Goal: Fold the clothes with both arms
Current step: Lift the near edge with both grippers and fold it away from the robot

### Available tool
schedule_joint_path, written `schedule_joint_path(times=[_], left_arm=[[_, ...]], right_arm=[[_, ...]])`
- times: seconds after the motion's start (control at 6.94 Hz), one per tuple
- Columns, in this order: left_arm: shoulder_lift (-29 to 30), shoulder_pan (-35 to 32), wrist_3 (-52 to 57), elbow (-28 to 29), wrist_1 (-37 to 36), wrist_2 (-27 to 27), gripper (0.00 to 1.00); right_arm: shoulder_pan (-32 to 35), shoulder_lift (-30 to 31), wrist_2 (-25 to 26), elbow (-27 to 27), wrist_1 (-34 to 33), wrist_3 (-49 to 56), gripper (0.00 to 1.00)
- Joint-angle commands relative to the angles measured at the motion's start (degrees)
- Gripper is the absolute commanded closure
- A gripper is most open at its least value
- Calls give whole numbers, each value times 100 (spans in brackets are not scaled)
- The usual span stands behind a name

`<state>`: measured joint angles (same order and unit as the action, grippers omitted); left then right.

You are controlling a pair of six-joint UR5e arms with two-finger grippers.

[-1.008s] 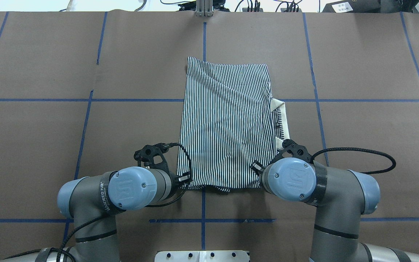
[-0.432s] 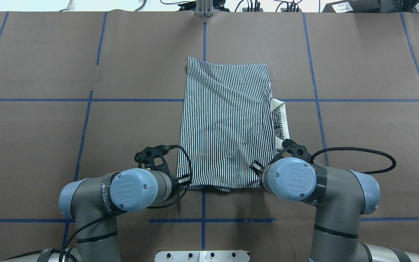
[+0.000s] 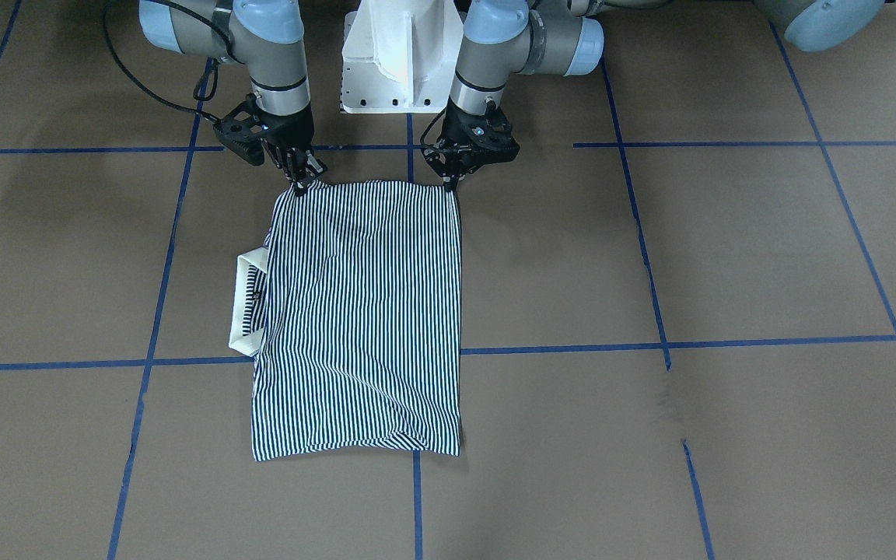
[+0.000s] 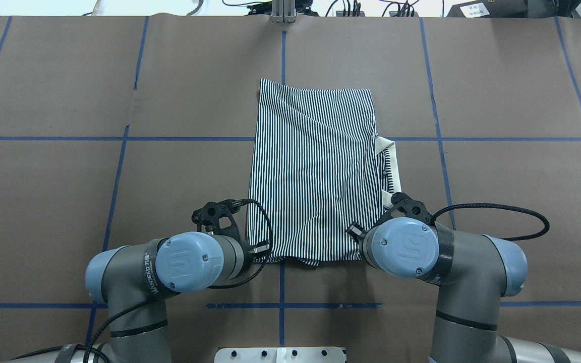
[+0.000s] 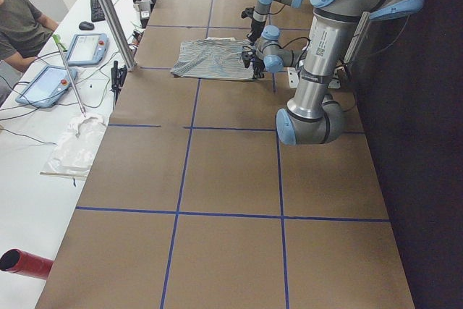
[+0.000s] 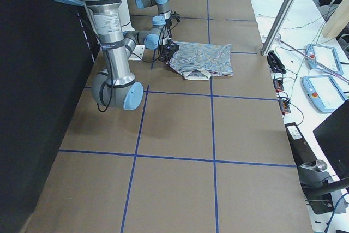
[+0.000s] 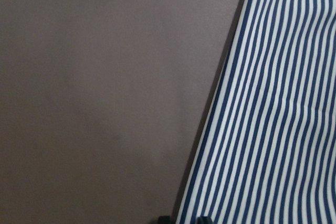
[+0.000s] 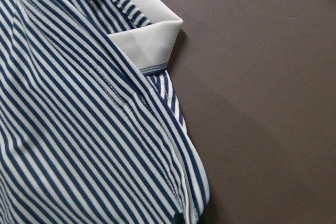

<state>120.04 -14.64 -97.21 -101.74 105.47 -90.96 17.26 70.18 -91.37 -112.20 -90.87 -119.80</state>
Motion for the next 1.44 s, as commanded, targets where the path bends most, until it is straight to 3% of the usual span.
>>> schedule_joint_path(times=[0.0,0.29,0.43,0.72,1.01,1.3], left_arm=[[-41,-13,9,-308,-17,-183,100],[-51,22,-122,-1579,-874,-299,100],[-50,49,-271,-1629,-896,-299,100],[11,-300,-264,-1647,-870,-299,100],[72,-1089,24,-1403,-817,-299,100],[466,-1706,465,-378,-285,-369,100]], right_arm=[[14,74,-4,-230,8,0,100],[14,338,-30,-800,17,0,100],[32,321,-195,-926,8,0,100],[880,-28,-625,-857,34,349,100],[1786,-800,-986,52,43,693,100],[2349,-1583,-1284,1517,444,843,100]])
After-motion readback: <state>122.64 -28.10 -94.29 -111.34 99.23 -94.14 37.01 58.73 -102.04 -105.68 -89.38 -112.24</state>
